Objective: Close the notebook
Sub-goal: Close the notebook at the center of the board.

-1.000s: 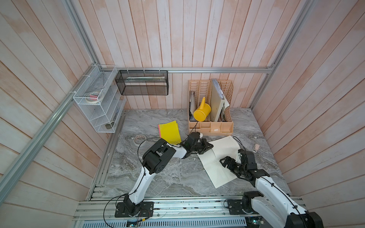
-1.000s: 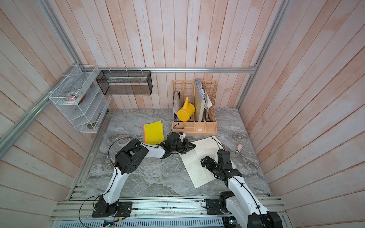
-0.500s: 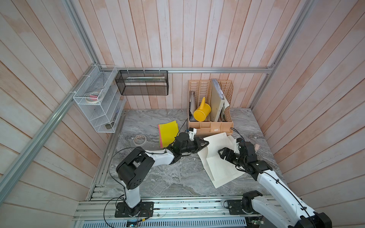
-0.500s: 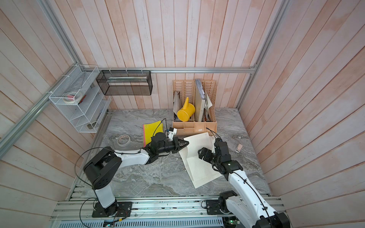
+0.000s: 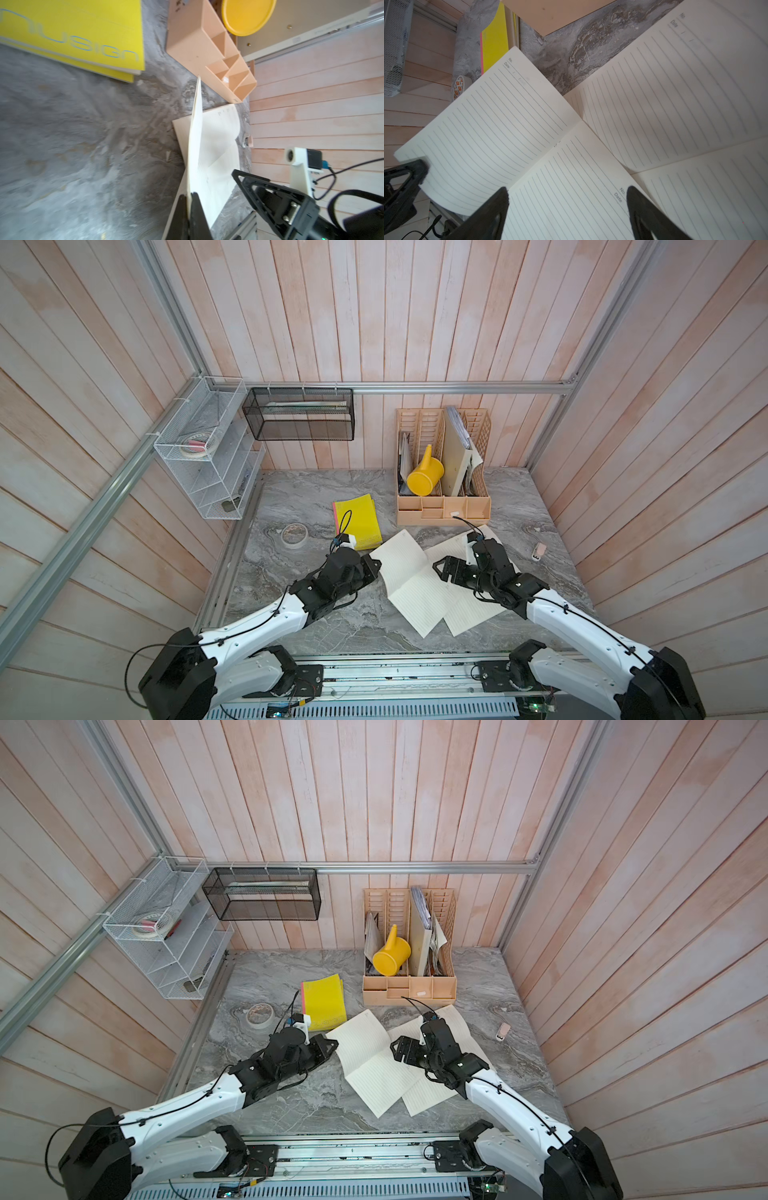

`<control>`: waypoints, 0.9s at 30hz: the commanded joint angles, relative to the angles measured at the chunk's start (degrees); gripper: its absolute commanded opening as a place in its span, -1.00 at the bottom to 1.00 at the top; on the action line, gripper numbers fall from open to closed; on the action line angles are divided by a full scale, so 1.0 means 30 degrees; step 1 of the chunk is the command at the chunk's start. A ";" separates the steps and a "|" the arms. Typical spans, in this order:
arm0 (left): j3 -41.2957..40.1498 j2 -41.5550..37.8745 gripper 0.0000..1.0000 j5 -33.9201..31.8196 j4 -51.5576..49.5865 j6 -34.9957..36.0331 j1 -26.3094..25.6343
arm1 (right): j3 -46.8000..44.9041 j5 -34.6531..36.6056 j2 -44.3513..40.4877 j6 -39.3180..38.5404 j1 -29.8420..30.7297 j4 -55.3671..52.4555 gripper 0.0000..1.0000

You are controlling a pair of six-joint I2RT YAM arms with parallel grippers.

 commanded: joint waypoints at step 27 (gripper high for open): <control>-0.1842 -0.8662 -1.00 -0.7001 -1.1563 -0.3460 -0.0012 | -0.0110 -0.1363 0.4737 0.2346 0.4634 0.6486 0.80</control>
